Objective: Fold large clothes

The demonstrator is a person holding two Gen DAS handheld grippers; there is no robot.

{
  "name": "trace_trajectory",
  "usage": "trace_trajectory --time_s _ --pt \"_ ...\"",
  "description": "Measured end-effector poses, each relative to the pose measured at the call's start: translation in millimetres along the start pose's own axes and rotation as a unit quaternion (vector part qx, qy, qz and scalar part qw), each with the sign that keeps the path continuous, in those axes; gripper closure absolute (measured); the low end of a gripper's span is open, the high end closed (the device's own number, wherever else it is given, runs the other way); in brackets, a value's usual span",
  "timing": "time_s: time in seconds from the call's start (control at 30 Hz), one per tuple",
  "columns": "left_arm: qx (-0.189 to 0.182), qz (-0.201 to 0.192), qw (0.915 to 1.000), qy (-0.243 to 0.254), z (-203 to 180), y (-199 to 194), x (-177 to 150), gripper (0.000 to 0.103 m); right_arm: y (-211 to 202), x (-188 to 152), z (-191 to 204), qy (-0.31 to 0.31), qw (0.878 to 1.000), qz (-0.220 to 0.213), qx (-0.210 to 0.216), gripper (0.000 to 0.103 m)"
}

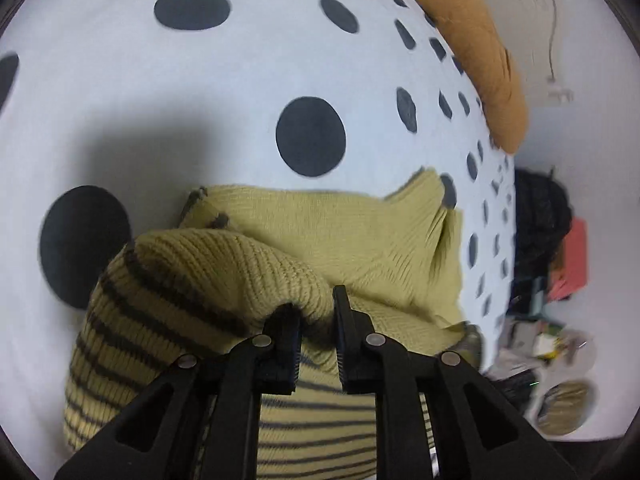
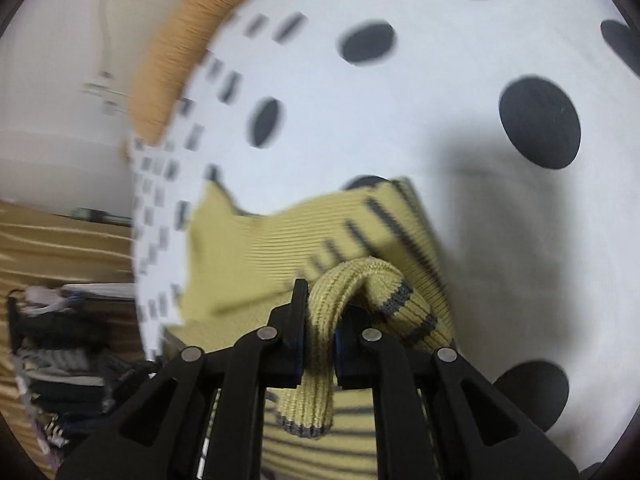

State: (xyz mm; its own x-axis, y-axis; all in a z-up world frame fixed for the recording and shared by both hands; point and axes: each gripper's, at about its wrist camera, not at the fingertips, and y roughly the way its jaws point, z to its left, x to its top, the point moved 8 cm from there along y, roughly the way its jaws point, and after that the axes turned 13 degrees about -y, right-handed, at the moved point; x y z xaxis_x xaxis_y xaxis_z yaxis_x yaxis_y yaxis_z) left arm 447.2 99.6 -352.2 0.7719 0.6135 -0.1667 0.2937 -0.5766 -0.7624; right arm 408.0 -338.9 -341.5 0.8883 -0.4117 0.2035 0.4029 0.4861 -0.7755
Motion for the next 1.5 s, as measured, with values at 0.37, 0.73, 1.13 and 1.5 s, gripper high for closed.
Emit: trace_trajectory --time_s 0.37,0.73,1.13,1.5 --pt "-0.011 -0.132 0.9908 0.026 1.1 -137.0 39.7 0.027 -85.4 4.3 0.7 0.019 0.995 -0.102 0.005 0.039" --pt "0.101 -0.013 0.9888 0.109 -7.1 12.7 -4.7 0.07 9.2 -46.2 43.2 -0.139 0.988 0.028 -0.067 0.058" --pt "0.132 -0.131 0.9819 0.035 60.4 -132.6 24.8 0.046 -88.7 -11.8 -5.9 -0.086 0.984 -0.05 -0.147 0.037" --pt "0.108 -0.078 0.9907 -0.029 139.5 -100.8 -96.7 0.024 -78.3 -125.5 -32.1 -0.048 0.986 0.022 -0.159 0.031"
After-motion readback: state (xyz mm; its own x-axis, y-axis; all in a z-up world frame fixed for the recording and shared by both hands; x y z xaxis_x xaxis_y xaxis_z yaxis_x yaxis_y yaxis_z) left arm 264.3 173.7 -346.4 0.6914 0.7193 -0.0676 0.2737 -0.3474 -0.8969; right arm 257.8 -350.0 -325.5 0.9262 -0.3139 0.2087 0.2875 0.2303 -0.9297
